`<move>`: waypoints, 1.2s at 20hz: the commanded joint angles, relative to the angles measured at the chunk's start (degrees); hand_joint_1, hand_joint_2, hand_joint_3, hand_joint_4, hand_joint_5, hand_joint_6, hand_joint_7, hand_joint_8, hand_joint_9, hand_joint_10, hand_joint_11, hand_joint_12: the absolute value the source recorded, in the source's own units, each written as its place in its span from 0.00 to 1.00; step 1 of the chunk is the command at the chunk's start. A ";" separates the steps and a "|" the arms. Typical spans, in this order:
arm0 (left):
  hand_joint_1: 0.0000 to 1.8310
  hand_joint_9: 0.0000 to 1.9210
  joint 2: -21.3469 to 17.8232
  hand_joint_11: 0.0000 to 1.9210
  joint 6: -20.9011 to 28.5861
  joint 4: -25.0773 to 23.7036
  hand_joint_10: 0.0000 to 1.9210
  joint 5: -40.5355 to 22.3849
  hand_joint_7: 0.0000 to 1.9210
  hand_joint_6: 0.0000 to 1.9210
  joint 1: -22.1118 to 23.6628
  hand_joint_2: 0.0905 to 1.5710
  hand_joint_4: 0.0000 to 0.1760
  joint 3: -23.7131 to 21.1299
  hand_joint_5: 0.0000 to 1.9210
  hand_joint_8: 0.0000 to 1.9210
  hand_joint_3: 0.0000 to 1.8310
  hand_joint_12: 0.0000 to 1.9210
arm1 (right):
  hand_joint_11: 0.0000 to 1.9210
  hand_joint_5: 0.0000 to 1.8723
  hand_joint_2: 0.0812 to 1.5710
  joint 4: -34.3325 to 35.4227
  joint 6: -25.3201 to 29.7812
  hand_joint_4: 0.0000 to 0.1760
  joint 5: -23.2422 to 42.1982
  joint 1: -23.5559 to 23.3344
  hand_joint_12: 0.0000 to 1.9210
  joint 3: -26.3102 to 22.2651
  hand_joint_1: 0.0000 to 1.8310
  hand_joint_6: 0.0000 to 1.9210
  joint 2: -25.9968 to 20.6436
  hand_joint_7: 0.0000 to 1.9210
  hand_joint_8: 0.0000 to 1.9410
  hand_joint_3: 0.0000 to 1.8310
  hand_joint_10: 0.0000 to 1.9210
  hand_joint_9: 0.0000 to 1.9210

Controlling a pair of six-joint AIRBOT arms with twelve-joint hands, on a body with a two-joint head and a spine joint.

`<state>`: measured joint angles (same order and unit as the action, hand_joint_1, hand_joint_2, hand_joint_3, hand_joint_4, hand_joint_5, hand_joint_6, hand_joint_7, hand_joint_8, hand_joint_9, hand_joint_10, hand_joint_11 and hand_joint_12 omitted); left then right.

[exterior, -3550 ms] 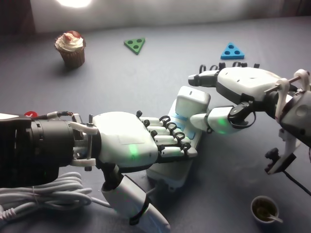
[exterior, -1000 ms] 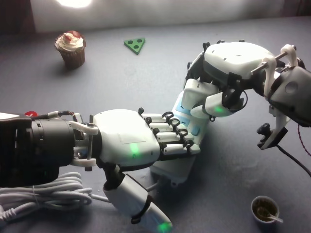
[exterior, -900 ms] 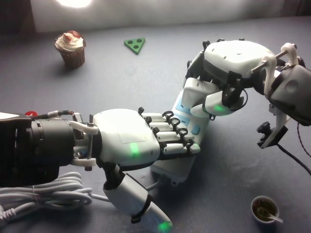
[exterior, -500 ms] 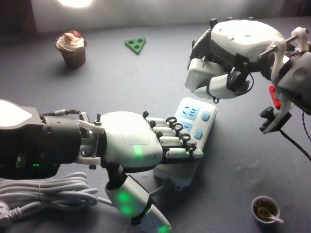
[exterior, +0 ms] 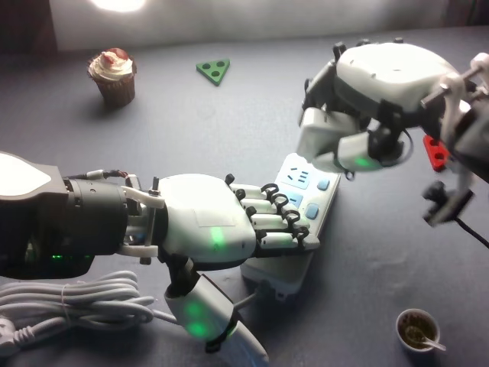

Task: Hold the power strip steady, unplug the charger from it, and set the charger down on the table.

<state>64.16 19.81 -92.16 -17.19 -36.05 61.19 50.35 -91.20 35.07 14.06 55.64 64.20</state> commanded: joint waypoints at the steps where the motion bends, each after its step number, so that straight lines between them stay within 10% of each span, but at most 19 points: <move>1: 0.00 0.02 0.86 0.03 0.42 0.02 0.00 -1.80 0.00 0.00 -0.13 0.51 0.00 -0.04 0.00 0.00 0.00 0.03 | 0.48 0.56 0.65 -2.84 0.05 0.00 5.42 0.09 0.39 -0.04 0.69 0.42 -1.37 0.65 0.29 0.00 0.00 0.66; 5: 0.00 0.01 0.67 0.02 0.42 0.05 0.00 -2.18 0.00 0.00 0.02 0.52 0.00 0.14 0.00 0.00 0.00 0.03 | 0.47 0.56 0.65 -8.81 -0.78 0.00 7.86 3.84 0.40 -4.06 0.68 0.44 -7.46 0.64 0.30 0.00 0.00 0.65; 6: 0.00 0.01 0.59 0.02 0.42 0.05 0.00 -2.20 0.00 0.00 0.04 0.52 0.00 0.15 0.00 0.00 0.00 0.03 | 0.48 0.58 0.63 -8.82 -2.38 0.00 7.93 4.00 0.40 -4.33 0.75 0.38 -8.05 0.74 0.07 0.00 0.36 0.60; 9: 0.00 0.01 0.51 0.03 0.42 0.06 0.00 -2.33 0.00 0.00 0.11 0.52 0.00 0.15 0.00 0.00 0.00 0.03 | 0.47 0.60 0.63 -8.87 -10.09 0.06 7.71 4.32 0.40 -2.97 0.69 0.38 -8.08 0.71 0.15 0.00 0.04 0.64; 16: 0.00 0.02 0.27 0.03 0.42 0.07 0.00 -2.64 0.01 0.00 0.25 0.52 0.00 0.15 0.00 0.00 0.00 0.03 | 0.45 0.56 0.65 -25.48 -12.90 0.07 4.05 10.22 0.43 0.40 0.68 0.46 -6.78 0.63 0.31 0.00 0.00 0.65; 17: 0.00 0.01 0.17 0.03 0.42 0.07 0.00 -2.66 0.01 0.00 0.32 0.52 0.00 0.15 0.00 0.00 0.00 0.03 | 0.45 0.58 0.63 -27.46 -12.91 0.00 3.91 10.74 0.44 0.27 0.75 0.39 -6.78 0.71 0.11 0.00 0.35 0.60; 18: 0.00 0.01 0.07 0.03 0.42 0.07 0.00 -2.73 0.00 0.00 0.38 0.52 0.00 0.15 0.00 0.00 0.00 0.03 | 0.44 0.56 0.64 -29.03 -12.91 0.00 3.58 11.23 0.46 0.01 0.76 0.42 -6.78 0.66 0.20 0.00 0.47 0.56; 24: 0.00 0.02 -0.33 0.03 0.43 0.10 0.00 -2.86 0.01 0.00 0.67 0.52 0.00 0.16 0.00 0.00 0.00 0.03 | 0.45 0.54 0.65 -28.87 -12.17 0.00 -0.29 12.72 0.47 -1.87 0.76 0.45 -7.03 0.61 0.30 0.00 0.53 0.54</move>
<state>63.75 19.86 -92.40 -18.15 -35.57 61.41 22.68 -103.20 29.74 26.70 53.87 57.89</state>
